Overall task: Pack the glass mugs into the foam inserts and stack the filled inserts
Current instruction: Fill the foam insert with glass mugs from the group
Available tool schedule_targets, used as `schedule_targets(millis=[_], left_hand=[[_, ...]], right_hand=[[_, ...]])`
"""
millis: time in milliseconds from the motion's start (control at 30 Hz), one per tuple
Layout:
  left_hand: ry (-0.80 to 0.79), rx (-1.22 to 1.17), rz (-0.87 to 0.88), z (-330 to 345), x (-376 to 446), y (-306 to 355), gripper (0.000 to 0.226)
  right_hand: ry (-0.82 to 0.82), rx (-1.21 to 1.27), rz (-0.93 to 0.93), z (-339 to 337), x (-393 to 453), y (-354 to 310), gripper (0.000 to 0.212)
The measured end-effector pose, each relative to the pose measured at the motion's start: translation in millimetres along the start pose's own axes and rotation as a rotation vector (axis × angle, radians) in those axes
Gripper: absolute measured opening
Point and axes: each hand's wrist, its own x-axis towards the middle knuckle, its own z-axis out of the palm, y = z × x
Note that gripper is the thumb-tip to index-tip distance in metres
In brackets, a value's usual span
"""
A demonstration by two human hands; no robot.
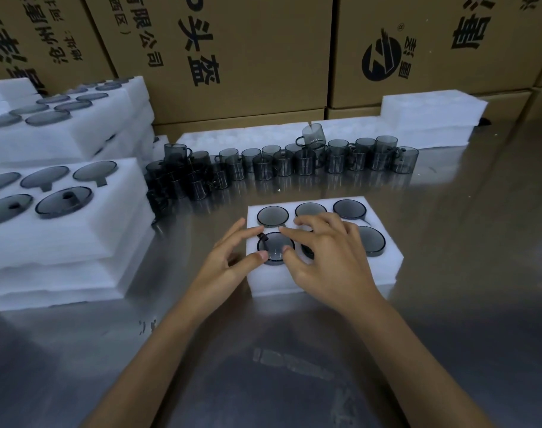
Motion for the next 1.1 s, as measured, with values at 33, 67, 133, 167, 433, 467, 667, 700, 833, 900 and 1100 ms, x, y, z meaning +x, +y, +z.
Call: schedule_targets(millis=[33,67,133,167,433,467,667,700,833,900,1100], left_hand=[[-0.007,-0.022,-0.004,1,0,-1,0.045],[-0.018,-0.062,0.004,2,0,-2,0.050],[-0.047,-0.157,0.028,5,1,-4,0.064],[-0.057,-0.180,0.029,6,1,-5,0.069],[-0.029,-0.323,-0.097,12,0,-10,0.082],[-0.020,-0.323,-0.106,13,-1,-8,0.082],[-0.082,-0.293,-0.057,15,-4,-1,0.044],[-0.081,-0.301,-0.055,15,-3,-1,0.045],[-0.075,-0.353,-0.044,19,-2,-2,0.060],[-0.074,-0.445,-0.018,21,1,-2,0.070],[-0.049,-0.760,0.131,-5,9,11,0.066]], right_hand=[[-0.002,-0.015,-0.002,0,0,0,0.038],[-0.005,-0.026,-0.002,1,0,-1,0.040],[-0.006,-0.029,0.003,1,0,-2,0.043],[-0.003,-0.027,0.003,1,0,-2,0.043],[0.041,-0.029,0.005,3,-1,-2,0.032],[0.062,-0.009,0.020,2,0,-2,0.031],[0.325,-0.224,0.495,-20,4,27,0.041],[0.218,-0.200,0.611,-23,6,37,0.048],[0.038,0.465,0.784,-33,6,59,0.038],[0.078,0.750,0.750,-36,6,58,0.027],[-0.039,1.231,0.635,-34,10,50,0.030]])
